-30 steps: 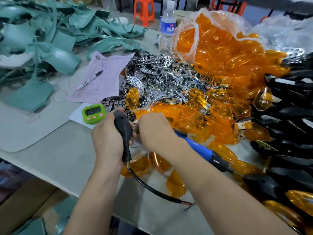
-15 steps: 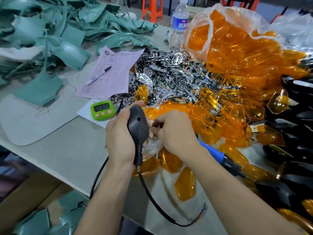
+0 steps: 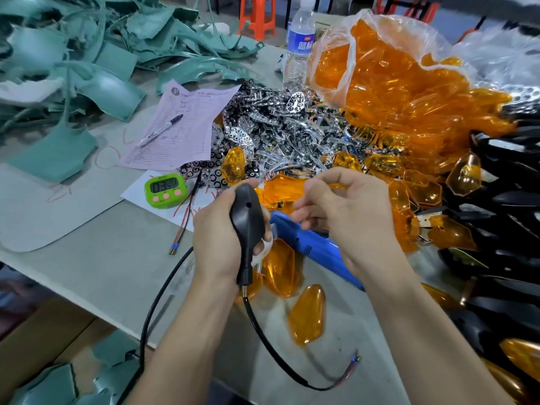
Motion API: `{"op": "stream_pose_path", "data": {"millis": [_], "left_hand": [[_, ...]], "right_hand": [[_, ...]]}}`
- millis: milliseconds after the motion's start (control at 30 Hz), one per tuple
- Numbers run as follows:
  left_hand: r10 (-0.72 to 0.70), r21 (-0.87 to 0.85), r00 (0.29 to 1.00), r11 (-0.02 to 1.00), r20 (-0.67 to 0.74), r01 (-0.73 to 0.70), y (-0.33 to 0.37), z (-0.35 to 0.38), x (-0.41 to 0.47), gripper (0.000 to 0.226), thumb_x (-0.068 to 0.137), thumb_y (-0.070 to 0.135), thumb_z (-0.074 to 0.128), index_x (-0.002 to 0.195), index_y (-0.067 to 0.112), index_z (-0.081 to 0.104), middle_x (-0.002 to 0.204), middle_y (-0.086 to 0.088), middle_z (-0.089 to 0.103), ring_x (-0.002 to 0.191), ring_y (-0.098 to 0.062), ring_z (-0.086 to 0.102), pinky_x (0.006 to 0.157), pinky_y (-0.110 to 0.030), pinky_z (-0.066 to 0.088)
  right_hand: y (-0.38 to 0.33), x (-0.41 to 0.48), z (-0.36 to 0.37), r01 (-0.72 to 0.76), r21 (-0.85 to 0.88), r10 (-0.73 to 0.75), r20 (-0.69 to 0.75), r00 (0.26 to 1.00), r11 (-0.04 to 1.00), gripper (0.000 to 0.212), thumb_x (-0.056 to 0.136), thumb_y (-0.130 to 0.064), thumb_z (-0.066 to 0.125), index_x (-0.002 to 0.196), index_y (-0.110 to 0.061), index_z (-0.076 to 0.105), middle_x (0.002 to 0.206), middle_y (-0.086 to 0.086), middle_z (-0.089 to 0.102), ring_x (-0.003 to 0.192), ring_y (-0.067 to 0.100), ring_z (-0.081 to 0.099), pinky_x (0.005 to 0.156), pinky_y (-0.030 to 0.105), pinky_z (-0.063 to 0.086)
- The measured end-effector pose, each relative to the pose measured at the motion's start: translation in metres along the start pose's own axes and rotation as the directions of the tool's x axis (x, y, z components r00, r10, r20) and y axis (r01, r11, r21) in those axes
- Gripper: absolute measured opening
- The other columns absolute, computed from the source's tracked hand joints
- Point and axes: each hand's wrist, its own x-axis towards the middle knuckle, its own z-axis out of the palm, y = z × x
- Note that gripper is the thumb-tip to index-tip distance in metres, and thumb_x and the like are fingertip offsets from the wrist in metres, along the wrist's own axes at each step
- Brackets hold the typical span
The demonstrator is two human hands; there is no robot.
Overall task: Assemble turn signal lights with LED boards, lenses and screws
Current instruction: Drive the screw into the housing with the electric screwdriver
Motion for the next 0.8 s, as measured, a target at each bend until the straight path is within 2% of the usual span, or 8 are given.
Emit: {"op": "stream_pose_path", "data": {"millis": [133, 200, 300, 400, 500, 633, 733, 800], "left_hand": [[-0.017, 0.002, 1.000, 1.000, 0.026, 0.017, -0.011, 0.015, -0.002, 0.036, 0.109, 0.022, 0.040, 0.111, 0.008, 0.074, 0.067, -0.023, 0.060, 0.045, -0.027, 0.050, 0.036, -0.023, 0.034], [-0.029, 0.007, 0.999, 1.000, 0.033, 0.029, -0.017, 0.023, -0.003, 0.036, 0.109, 0.023, 0.040, 0.111, 0.007, 0.072, 0.065, -0.022, 0.060, 0.044, -0.026, 0.049, 0.036, -0.024, 0.033], [-0.021, 0.035, 0.999, 0.999, 0.037, 0.020, -0.024, 0.034, -0.006, 0.037, 0.109, 0.022, 0.041, 0.105, 0.010, 0.075, 0.066, -0.024, 0.060, 0.044, -0.026, 0.051, 0.037, -0.024, 0.033], [-0.008, 0.056, 0.999, 0.998, 0.041, 0.006, -0.029, 0.043, -0.010, 0.038, 0.108, 0.023, 0.042, 0.099, 0.013, 0.078, 0.067, -0.027, 0.061, 0.044, -0.027, 0.051, 0.038, -0.024, 0.034], [-0.005, 0.088, 0.999, 0.996, 0.045, 0.001, -0.035, 0.052, -0.014, 0.039, 0.109, 0.023, 0.042, 0.101, 0.012, 0.078, 0.062, -0.022, 0.060, 0.044, -0.027, 0.052, 0.038, -0.025, 0.034], [-0.003, 0.111, 0.998, 0.994, 0.055, -0.003, -0.037, 0.063, -0.020, 0.038, 0.108, 0.022, 0.044, 0.099, 0.012, 0.079, 0.059, -0.017, 0.061, 0.043, -0.027, 0.053, 0.036, -0.025, 0.035], [0.001, 0.152, 0.999, 0.988, 0.035, -0.006, -0.038, 0.073, -0.024, 0.038, 0.107, 0.022, 0.047, 0.092, 0.018, 0.082, 0.060, -0.018, 0.063, 0.042, -0.028, 0.055, 0.037, -0.026, 0.037], [-0.001, 0.147, 0.999, 0.989, 0.033, -0.004, -0.037, 0.079, -0.026, 0.039, 0.106, 0.020, 0.048, 0.088, 0.019, 0.083, 0.060, -0.019, 0.061, 0.043, -0.028, 0.055, 0.040, -0.027, 0.038]], "right_hand": [[0.004, -0.013, -0.018, 0.008, -0.260, -0.018, -0.037, 0.999, 0.966, 0.015, 0.079, -0.014, 0.088, 0.070, -0.021, 0.079, 0.058, 0.008, 0.070, 0.045, 0.016, 0.056, 0.050, 0.031, 0.046], [0.004, -0.018, -0.024, -0.008, -0.304, -0.020, -0.090, 0.996, 0.953, 0.014, 0.076, -0.020, 0.091, 0.069, -0.026, 0.080, 0.059, 0.005, 0.070, 0.044, 0.013, 0.052, 0.051, 0.032, 0.046], [0.000, -0.026, -0.030, -0.014, -0.276, -0.015, -0.103, 0.995, 0.961, 0.015, 0.083, -0.017, 0.086, 0.071, -0.026, 0.081, 0.061, 0.004, 0.072, 0.050, 0.015, 0.065, 0.056, 0.028, 0.052], [-0.005, -0.032, -0.035, -0.024, -0.091, 0.016, -0.092, 0.996, 0.996, 0.020, 0.094, -0.006, 0.072, 0.081, -0.018, 0.082, 0.071, 0.008, 0.077, 0.065, 0.021, 0.075, 0.062, 0.025, 0.058], [-0.012, -0.039, -0.042, -0.042, 0.041, 0.045, -0.060, 0.997, 0.998, 0.027, 0.095, 0.010, 0.061, 0.087, -0.009, 0.079, 0.073, 0.011, 0.077, 0.064, 0.017, 0.074, 0.059, 0.021, 0.057], [-0.019, -0.043, -0.048, -0.006, -0.020, 0.004, -0.078, 0.997, 1.000, 0.023, 0.089, 0.008, 0.069, 0.080, -0.011, 0.079, 0.068, 0.011, 0.076, 0.057, 0.017, 0.070, 0.057, 0.024, 0.058], [-0.020, -0.043, -0.051, 0.005, -0.069, -0.011, -0.082, 0.997, 0.998, 0.016, 0.083, 0.006, 0.077, 0.077, -0.009, 0.079, 0.062, 0.010, 0.072, 0.049, 0.014, 0.063, 0.050, 0.020, 0.049], [-0.019, -0.043, -0.051, 0.004, -0.078, -0.010, -0.078, 0.997, 0.997, 0.019, 0.084, 0.005, 0.078, 0.075, -0.011, 0.078, 0.061, 0.009, 0.072, 0.047, 0.011, 0.059, 0.050, 0.018, 0.048]]}}
